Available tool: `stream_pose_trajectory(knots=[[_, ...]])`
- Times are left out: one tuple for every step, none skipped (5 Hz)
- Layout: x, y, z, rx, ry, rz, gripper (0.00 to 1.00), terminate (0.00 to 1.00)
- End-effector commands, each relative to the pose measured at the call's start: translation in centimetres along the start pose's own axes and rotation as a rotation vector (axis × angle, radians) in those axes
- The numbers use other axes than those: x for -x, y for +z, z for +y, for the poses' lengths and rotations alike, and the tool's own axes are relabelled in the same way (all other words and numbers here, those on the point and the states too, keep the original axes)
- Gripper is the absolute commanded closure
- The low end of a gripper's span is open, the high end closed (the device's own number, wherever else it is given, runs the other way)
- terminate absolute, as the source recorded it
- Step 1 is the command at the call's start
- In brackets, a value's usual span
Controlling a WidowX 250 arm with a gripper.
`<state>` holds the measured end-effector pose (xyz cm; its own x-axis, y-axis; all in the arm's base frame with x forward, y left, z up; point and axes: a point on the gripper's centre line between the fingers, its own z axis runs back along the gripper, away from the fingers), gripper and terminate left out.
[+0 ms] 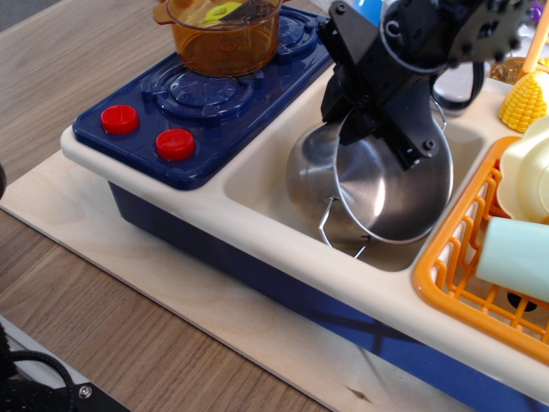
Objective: Flip pot upright which is in sink
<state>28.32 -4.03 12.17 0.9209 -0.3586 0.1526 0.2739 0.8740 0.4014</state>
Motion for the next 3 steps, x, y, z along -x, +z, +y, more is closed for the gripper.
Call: stream_pose_trajectory(knots=[[-0.5, 0.81, 1.04, 0.276, 0.091, -0.039, 1.0, 0.0], [-0.5, 0.81, 1.04, 0.276, 0.091, -0.039, 0.0, 0.0], [-0.5, 0.81, 1.04, 0.276, 0.091, -0.039, 0.0, 0.0]])
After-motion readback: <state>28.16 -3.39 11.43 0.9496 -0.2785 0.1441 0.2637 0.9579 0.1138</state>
